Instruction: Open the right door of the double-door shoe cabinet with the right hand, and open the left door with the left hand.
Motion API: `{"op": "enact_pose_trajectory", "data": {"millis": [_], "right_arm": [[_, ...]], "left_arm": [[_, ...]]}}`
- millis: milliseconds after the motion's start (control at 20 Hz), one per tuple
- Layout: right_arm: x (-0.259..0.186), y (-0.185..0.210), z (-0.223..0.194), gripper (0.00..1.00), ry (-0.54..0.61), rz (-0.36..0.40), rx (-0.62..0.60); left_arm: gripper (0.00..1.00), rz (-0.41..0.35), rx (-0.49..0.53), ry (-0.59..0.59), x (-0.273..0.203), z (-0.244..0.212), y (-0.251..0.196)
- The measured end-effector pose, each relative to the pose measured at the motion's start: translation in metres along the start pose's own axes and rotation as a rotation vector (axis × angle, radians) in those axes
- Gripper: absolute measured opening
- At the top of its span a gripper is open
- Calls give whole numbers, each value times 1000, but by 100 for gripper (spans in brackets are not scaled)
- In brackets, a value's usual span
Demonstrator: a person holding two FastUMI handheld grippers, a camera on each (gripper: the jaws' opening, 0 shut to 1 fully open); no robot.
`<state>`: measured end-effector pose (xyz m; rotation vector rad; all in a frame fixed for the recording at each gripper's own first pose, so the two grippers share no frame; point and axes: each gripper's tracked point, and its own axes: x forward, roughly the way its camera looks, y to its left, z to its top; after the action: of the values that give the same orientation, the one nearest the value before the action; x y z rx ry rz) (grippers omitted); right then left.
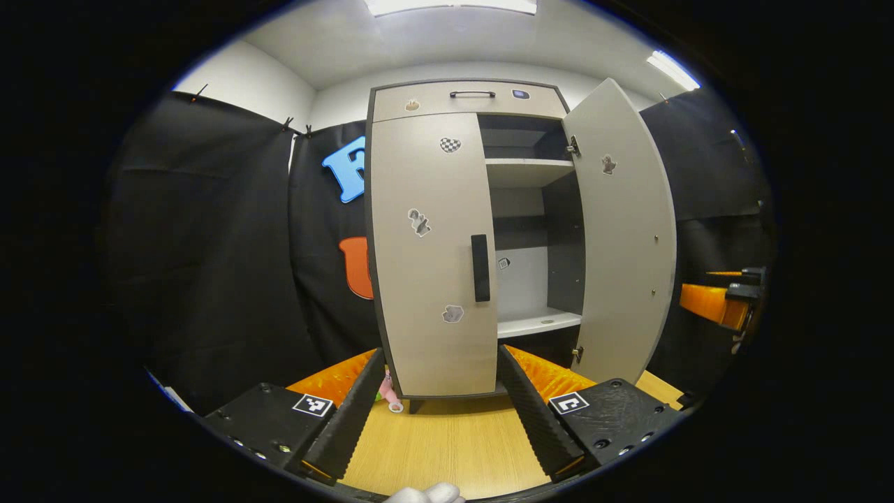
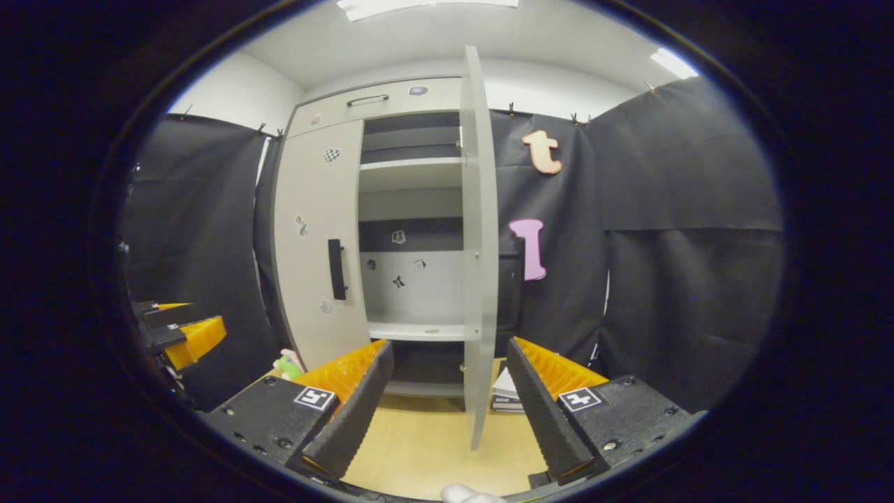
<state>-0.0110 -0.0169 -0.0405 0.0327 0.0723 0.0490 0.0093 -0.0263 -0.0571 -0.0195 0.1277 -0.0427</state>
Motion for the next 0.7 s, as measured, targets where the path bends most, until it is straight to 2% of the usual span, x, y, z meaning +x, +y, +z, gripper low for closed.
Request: {"op": "enact_pose_trajectory", "data": {"millis": [250, 550, 700], "right_arm": [[6, 5, 1, 100, 18, -22, -11], [13, -5, 18, 100, -6, -69, -17], [14, -19, 18, 100, 3, -115, -26]], "left_arm": [[97, -32, -5, -17, 44, 6, -7], [96, -88, -26, -89, 120, 44, -26], [96, -85, -5, -124, 158, 57, -34]]}}
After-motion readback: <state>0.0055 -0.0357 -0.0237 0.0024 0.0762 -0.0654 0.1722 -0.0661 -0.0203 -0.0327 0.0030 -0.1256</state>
